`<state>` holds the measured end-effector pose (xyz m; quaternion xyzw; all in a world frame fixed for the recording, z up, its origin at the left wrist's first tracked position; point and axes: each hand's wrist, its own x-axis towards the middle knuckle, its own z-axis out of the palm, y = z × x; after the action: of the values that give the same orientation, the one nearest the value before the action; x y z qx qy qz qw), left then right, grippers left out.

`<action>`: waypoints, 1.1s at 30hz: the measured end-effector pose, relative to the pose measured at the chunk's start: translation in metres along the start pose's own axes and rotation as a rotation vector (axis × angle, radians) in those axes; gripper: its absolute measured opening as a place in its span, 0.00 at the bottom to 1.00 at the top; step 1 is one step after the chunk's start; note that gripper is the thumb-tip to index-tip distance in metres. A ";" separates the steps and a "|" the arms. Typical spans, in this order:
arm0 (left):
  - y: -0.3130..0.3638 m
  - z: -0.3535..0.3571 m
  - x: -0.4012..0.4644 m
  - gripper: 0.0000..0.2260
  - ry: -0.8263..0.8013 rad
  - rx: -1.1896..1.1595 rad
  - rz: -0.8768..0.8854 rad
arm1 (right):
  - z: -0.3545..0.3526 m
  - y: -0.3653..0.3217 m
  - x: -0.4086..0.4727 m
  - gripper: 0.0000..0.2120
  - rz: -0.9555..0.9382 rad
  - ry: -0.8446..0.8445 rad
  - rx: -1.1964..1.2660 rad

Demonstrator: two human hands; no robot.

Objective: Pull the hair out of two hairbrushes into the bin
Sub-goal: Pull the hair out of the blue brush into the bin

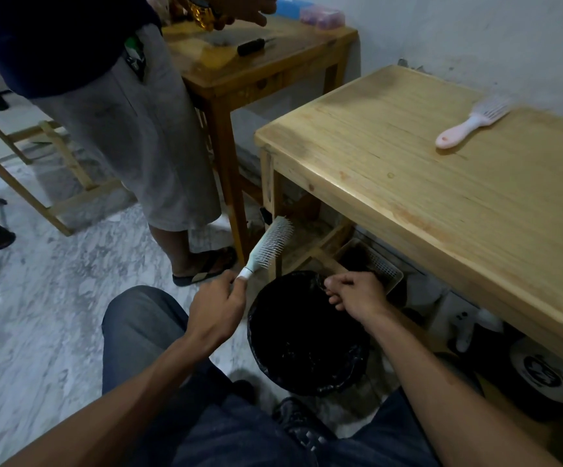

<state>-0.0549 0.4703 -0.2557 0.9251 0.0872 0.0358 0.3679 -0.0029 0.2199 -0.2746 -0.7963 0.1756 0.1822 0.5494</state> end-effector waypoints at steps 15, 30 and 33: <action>0.013 0.006 -0.005 0.17 -0.162 -0.074 0.124 | 0.022 -0.023 -0.013 0.12 -0.135 -0.517 0.305; -0.001 0.006 0.000 0.14 -0.040 0.081 0.016 | 0.010 0.010 -0.008 0.21 -0.048 -0.377 -0.238; 0.004 0.006 -0.001 0.17 -0.074 0.008 0.001 | 0.019 -0.003 -0.008 0.36 -0.059 -0.417 -0.484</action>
<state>-0.0545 0.4632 -0.2571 0.9272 0.0735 0.0015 0.3673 -0.0103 0.2396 -0.2747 -0.8541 -0.0126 0.3621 0.3732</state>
